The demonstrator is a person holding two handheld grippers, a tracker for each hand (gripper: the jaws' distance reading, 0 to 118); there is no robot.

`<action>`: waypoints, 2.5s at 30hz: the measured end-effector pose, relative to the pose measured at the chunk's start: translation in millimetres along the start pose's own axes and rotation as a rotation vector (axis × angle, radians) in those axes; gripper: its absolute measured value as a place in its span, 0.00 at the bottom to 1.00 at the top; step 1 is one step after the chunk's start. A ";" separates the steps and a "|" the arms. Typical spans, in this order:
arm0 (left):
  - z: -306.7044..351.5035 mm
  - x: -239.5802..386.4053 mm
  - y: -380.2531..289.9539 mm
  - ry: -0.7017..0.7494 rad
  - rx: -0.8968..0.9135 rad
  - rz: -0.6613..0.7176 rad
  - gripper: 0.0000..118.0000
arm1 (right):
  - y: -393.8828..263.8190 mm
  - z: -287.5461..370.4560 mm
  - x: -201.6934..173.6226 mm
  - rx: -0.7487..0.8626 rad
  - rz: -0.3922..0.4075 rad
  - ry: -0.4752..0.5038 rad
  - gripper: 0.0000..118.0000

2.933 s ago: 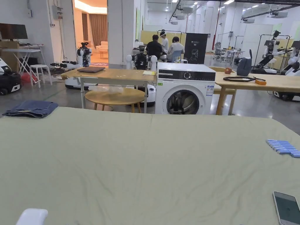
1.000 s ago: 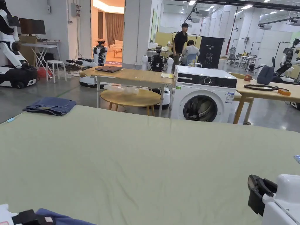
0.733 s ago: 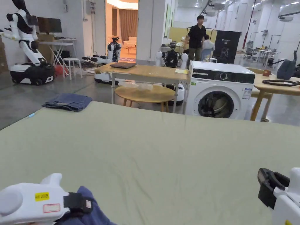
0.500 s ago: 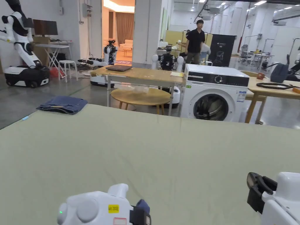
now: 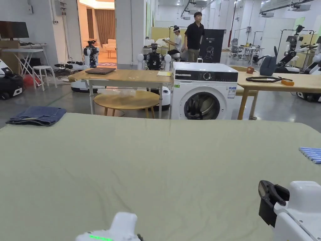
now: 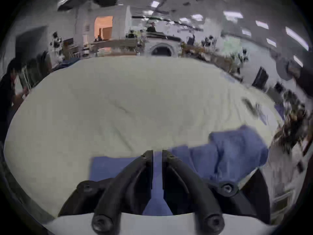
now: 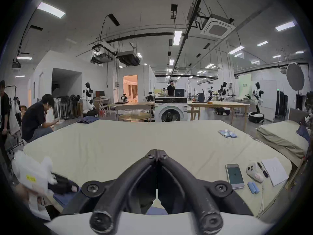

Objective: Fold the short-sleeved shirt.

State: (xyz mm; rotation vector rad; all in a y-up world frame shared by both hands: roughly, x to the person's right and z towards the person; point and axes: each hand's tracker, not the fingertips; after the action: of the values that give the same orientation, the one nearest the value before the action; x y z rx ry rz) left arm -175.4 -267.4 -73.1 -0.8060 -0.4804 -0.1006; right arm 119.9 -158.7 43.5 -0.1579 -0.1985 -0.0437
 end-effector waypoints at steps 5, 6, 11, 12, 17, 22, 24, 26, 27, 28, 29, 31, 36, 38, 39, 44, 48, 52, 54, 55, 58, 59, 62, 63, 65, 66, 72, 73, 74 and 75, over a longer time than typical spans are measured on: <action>-43.9 43.7 -35.8 -0.206 -0.174 0.017 0.06 | -5.0 1.1 0.1 -0.017 -0.014 0.015 0.00; -44.0 44.5 -32.9 -0.173 -0.121 -0.037 0.06 | -5.0 2.8 1.2 -0.020 -0.009 0.016 0.00; -15.4 -5.9 0.3 -0.482 -0.061 0.205 0.07 | -0.7 9.0 8.5 -0.002 -0.010 -0.004 0.00; -5.5 -22.8 4.4 -0.530 -0.010 0.256 0.20 | 0.2 9.4 9.5 0.003 -0.018 -0.010 0.00; 15.9 -129.4 -0.4 -0.736 0.075 0.577 0.89 | 0.2 7.5 9.5 0.004 -0.033 -0.011 0.00; 13.6 -214.7 -47.8 -0.682 0.010 0.866 1.00 | -4.0 4.8 2.3 -0.006 -0.039 0.009 0.00; 3.4 -235.2 -70.6 -0.618 -0.006 0.952 1.00 | -5.4 4.0 -1.2 -0.011 -0.038 0.015 0.00; -11.2 -234.6 -92.2 -0.708 -0.016 1.092 0.99 | -6.5 2.3 -4.2 -0.018 -0.035 0.022 0.00; -16.3 -233.1 -98.0 -0.832 0.051 1.136 0.98 | -6.5 1.6 -5.8 -0.021 -0.035 0.024 0.00; -23.3 -229.0 -99.6 -0.933 0.079 1.182 0.97 | -6.2 0.9 -7.7 -0.024 -0.034 0.027 0.00; -34.7 -220.6 -95.4 -0.989 0.061 1.225 0.96 | -4.8 0.6 -9.5 -0.027 -0.036 0.032 0.00; -50.2 -201.5 -85.2 -0.911 -0.009 1.134 0.87 | -2.2 1.0 -12.8 -0.025 -0.042 0.042 0.00; -71.5 -175.6 -65.5 -0.652 -0.213 0.958 0.16 | 4.7 5.7 -16.4 -0.008 -0.032 0.040 0.00; -64.3 -183.0 -63.5 -0.748 -0.162 1.025 0.16 | 5.8 7.2 -13.5 -0.007 -0.029 0.032 0.00; -60.3 -185.5 -63.4 -0.744 -0.156 1.020 0.16 | 6.1 8.3 -11.8 -0.005 -0.030 0.029 0.00; -19.9 -231.0 -72.5 -0.627 -0.041 1.061 0.08 | 6.5 9.2 -3.6 -0.004 -0.040 0.009 0.00; 21.2 -271.8 -80.5 -0.519 0.130 1.182 0.06 | 6.6 9.0 -1.0 0.001 -0.060 0.011 0.00; 57.0 -281.9 -66.1 -0.355 0.105 1.027 0.06 | 7.1 8.1 -1.5 0.015 -0.075 0.029 0.00; 64.4 -258.1 -49.8 -0.378 0.117 0.955 0.06 | 7.2 6.9 -2.8 0.018 -0.080 0.041 0.00; 69.2 -246.5 -39.9 -0.390 0.130 0.920 0.06 | 7.6 6.4 -3.6 0.018 -0.080 0.048 0.00; 82.7 -189.9 -1.6 -0.432 0.148 0.817 0.06 | 8.0 6.4 -5.1 0.022 -0.074 0.062 0.00; 83.3 -164.6 13.7 -0.468 0.144 0.744 0.06 | 8.6 8.0 -4.2 0.026 -0.074 0.064 0.00; 70.0 -99.8 46.8 -0.557 0.080 0.589 0.06 | 10.1 13.8 2.4 0.039 -0.081 0.057 0.00; 62.3 -75.8 53.3 -0.577 0.061 0.536 0.06 | 10.1 16.0 5.6 0.043 -0.087 0.049 0.00; 35.1 -33.0 58.6 -0.598 0.008 0.476 0.06 | 8.7 21.3 14.7 0.050 -0.096 0.028 0.00; 18.8 -21.5 58.1 -0.640 -0.013 0.450 0.06 | 7.8 23.8 19.1 0.049 -0.098 0.019 0.00; -26.9 46.1 55.5 -1.029 -0.188 0.474 0.94 | -0.3 41.5 50.0 0.037 -0.096 -0.062 0.00; -23.7 44.6 59.4 -1.038 -0.170 0.472 0.94 | -1.7 43.4 54.9 0.036 -0.097 -0.077 0.00; -13.5 47.4 61.4 -0.998 -0.122 0.455 0.93 | -2.7 45.1 59.6 0.035 -0.109 -0.082 0.00; -6.5 42.4 65.9 -0.930 -0.072 0.430 0.91 | -3.4 46.0 63.2 0.034 -0.121 -0.085 0.00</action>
State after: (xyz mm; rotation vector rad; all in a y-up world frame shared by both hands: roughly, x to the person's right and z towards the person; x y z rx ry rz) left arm -117.8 -222.3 -101.9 -0.9870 -1.1642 0.6892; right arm 172.7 -156.4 101.2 -0.1141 -0.2933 -0.1541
